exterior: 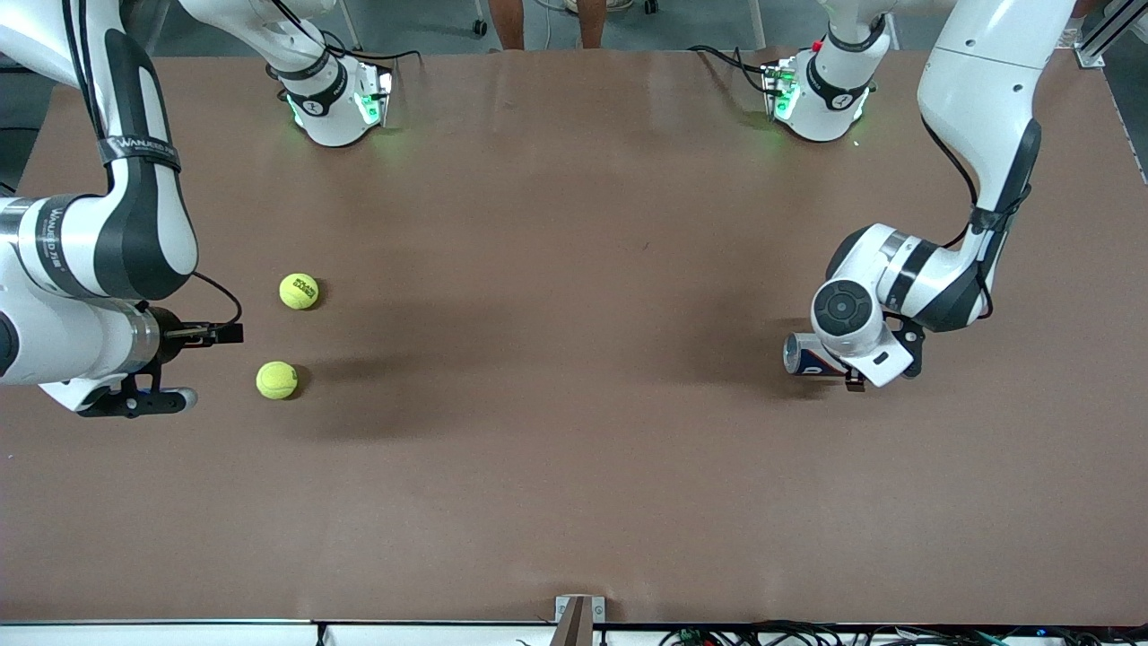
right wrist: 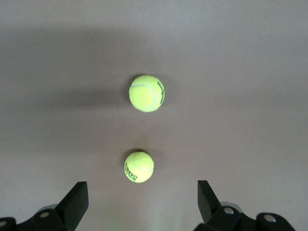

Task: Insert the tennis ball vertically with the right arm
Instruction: 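Grasp the white tube with the left gripper while the right gripper lowers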

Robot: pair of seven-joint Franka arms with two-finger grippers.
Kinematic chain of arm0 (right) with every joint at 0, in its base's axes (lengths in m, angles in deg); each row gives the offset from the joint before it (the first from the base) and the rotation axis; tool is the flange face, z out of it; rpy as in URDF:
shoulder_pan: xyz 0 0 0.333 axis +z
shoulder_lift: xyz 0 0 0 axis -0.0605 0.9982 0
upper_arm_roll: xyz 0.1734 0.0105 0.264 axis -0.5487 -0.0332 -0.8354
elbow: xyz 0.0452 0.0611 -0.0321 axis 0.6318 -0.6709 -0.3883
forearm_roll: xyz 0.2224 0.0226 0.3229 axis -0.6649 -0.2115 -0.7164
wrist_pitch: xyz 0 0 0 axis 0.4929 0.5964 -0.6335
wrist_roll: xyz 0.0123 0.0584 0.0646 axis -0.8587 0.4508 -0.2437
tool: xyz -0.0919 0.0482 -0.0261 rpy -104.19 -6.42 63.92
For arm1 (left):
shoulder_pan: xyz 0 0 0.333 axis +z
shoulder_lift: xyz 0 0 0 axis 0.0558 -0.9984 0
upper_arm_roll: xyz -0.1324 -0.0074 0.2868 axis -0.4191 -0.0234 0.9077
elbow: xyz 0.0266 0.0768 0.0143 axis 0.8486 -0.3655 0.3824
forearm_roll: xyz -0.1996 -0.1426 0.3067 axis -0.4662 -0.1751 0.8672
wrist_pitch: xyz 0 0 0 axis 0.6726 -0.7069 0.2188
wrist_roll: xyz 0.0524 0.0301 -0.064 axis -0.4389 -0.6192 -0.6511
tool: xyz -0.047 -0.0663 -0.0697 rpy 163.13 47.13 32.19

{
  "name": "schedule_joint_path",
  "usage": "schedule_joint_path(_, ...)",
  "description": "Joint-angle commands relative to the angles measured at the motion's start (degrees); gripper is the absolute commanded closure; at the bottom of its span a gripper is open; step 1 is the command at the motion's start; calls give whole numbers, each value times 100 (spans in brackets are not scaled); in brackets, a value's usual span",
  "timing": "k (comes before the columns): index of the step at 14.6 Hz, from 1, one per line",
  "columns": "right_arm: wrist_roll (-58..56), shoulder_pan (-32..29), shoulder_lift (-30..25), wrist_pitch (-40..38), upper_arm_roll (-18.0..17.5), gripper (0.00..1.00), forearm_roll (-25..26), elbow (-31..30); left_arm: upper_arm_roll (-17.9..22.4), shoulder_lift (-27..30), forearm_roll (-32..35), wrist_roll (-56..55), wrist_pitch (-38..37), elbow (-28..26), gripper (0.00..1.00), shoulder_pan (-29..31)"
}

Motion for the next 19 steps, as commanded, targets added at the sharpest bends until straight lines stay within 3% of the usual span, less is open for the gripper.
schedule_joint_path(1, -40, -113, 118, 162, -21, 0, 53, 57, 7, -195, 324, -310, 43, 81, 0, -95)
schedule_joint_path(6, -6, -139, 163, 293, -30, 0, 36, 23, 7, -388, 482, -381, 43, 72, 0, -104)
schedule_joint_path(9, -14, -358, 189, 785, -21, 0, -569, -276, 7, -362, 483, -443, 43, 81, 22, -69)
schedule_joint_path(12, -23, -412, 286, 1575, -21, 0, -624, -819, -2, -353, 395, -408, 34, 212, 31, -7)
schedule_joint_path(15, -23, -438, 303, 2235, -21, 0, -624, -1269, -19, -345, 360, -355, 35, 274, 31, -7)
schedule_joint_path(17, -5, -438, 444, 2280, -21, 0, -650, -1261, -81, -318, -33, -120, 34, 466, 31, 10)
schedule_joint_path(19, 3, -438, 549, 2342, -30, 0, -659, -1261, -125, -275, -1268, 722, -27, 817, 32, 2)
